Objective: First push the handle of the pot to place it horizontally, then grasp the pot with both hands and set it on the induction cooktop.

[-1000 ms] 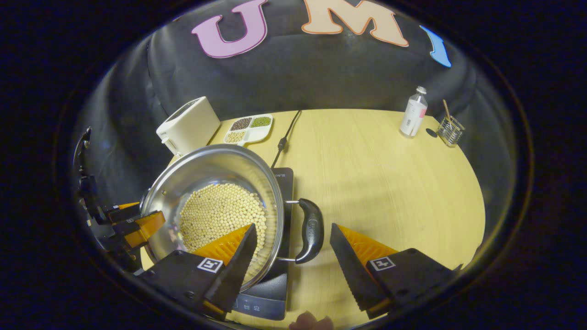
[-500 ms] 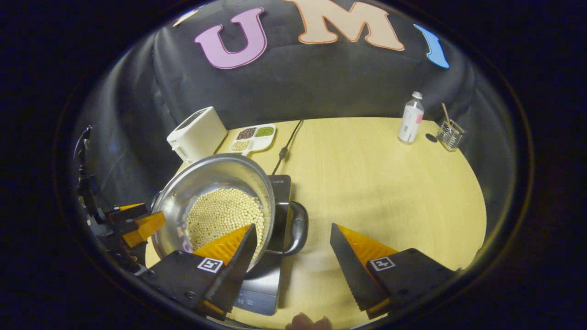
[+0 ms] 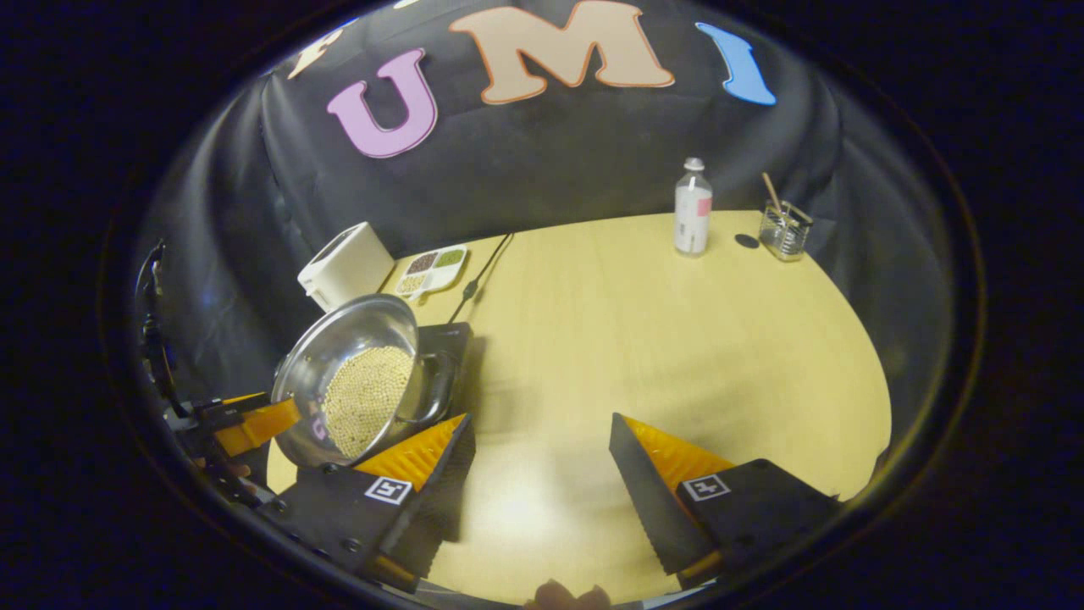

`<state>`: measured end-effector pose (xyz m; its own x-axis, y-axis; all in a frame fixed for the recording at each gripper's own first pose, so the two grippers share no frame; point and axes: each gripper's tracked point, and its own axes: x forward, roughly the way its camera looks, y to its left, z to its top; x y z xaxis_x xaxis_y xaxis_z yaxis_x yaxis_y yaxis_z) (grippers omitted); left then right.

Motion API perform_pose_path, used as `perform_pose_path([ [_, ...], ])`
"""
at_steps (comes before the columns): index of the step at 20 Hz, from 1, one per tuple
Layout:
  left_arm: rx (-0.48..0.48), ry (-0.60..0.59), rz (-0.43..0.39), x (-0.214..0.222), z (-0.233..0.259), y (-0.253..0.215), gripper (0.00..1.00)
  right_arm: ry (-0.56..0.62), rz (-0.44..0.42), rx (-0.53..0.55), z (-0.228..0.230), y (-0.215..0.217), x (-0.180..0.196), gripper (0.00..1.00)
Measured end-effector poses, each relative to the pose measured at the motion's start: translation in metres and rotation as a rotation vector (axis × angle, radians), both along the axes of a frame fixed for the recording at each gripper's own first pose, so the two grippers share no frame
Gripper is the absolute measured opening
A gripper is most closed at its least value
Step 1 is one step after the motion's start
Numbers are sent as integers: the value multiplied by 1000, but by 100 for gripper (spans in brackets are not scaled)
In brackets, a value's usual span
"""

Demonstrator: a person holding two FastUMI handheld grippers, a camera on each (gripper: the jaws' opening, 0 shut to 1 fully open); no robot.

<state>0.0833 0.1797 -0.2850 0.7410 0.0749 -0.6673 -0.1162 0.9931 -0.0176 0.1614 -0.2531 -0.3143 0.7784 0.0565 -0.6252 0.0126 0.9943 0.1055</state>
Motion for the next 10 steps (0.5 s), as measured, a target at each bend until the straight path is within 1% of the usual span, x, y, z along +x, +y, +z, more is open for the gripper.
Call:
perform_pose_path([
  [2, 22, -57, -13, 1, 19, -24, 98, -52, 2, 3, 14, -16, -3, 99],
  [3, 26, -81, -22, 2, 30, -36, 98, -69, -1, 11, 23, -21, -5, 94],
  [4, 23, -113, -37, 3, 44, -50, 98, -96, -11, 21, 35, -26, -11, 94],
  [5, 23, -149, -56, 6, 60, -63, 97, -144, -24, 30, 52, -30, -13, 99],
  [6, 28, -190, -75, 10, 78, -75, 98, -205, -35, 24, 71, -36, -15, 94],
  [7, 34, -234, -95, 11, 98, -86, 97, -277, -49, 4, 92, -45, -17, 94],
  [8, 31, -289, -119, 12, 118, -96, 97, -345, -64, -24, 111, -53, -19, 99],
  [9, 22, -330, -143, 12, 135, -107, 97, -386, -76, -49, 127, -60, -23, 99],
  [10, 12, -358, -164, 9, 151, -116, 97, -405, -86, -68, 140, -64, -39, 99],
])
